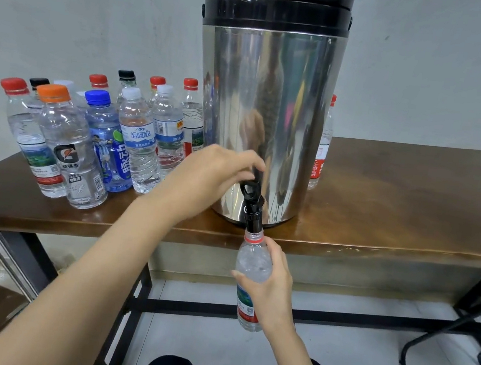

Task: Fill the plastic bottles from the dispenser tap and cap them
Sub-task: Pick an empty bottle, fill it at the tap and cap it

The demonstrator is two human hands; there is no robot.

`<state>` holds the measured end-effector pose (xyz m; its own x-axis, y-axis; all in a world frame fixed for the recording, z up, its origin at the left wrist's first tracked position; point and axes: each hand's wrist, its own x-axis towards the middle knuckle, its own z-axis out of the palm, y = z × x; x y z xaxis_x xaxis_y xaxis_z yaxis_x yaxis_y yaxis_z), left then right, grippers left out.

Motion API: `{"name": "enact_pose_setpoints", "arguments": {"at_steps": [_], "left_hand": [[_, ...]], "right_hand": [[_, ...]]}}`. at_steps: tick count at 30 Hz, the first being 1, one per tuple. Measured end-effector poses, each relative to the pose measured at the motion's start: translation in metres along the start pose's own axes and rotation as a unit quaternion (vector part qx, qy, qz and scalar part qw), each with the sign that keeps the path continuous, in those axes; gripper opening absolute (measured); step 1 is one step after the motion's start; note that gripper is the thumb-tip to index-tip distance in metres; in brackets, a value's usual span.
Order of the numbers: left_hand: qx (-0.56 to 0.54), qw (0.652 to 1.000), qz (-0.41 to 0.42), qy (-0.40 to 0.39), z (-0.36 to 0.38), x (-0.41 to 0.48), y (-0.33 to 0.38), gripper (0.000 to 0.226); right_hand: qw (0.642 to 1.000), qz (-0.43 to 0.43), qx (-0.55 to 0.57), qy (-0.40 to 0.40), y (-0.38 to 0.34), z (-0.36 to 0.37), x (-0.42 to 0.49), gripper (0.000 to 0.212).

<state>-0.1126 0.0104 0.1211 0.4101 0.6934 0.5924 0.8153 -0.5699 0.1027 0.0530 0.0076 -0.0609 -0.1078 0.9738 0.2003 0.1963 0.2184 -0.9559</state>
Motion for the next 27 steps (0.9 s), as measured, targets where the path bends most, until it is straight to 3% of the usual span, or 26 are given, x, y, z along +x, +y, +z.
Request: {"name": "enact_pose_setpoints", "arguments": {"at_steps": [3, 5, 10, 14, 17, 21, 27], "left_hand": [[0.022, 0.998, -0.030, -0.054, 0.002, 0.023, -0.008, 0.013], [0.049, 0.997, -0.043, -0.045, 0.011, 0.023, -0.012, 0.012], [-0.024, 0.986, -0.125, 0.104, 0.024, -0.006, -0.027, 0.007], [-0.097, 0.940, -0.282, 0.167, 0.040, -0.041, -0.047, 0.003], [-0.098, 0.916, -0.381, 0.079, 0.060, -0.061, -0.069, 0.024], [-0.070, 0.919, -0.388, -0.030, 0.080, -0.073, -0.088, 0.049], [-0.021, 0.929, -0.364, -0.068, 0.098, -0.074, -0.094, 0.033]], "right_hand": [[1.000, 0.001, 0.002, -0.002, 0.000, -0.001, -0.001, 0.076], [1.000, -0.003, 0.000, -0.006, -0.001, -0.003, -0.001, 0.076], [1.000, -0.011, -0.002, -0.008, -0.002, -0.004, -0.002, 0.076], [1.000, -0.011, 0.007, -0.007, -0.001, -0.001, -0.004, 0.075], [1.000, -0.007, 0.011, -0.010, -0.002, 0.002, -0.006, 0.075], [1.000, 0.006, 0.019, -0.015, 0.000, 0.005, -0.012, 0.074], [0.999, 0.017, -0.005, -0.028, 0.001, 0.012, -0.024, 0.077]]}}
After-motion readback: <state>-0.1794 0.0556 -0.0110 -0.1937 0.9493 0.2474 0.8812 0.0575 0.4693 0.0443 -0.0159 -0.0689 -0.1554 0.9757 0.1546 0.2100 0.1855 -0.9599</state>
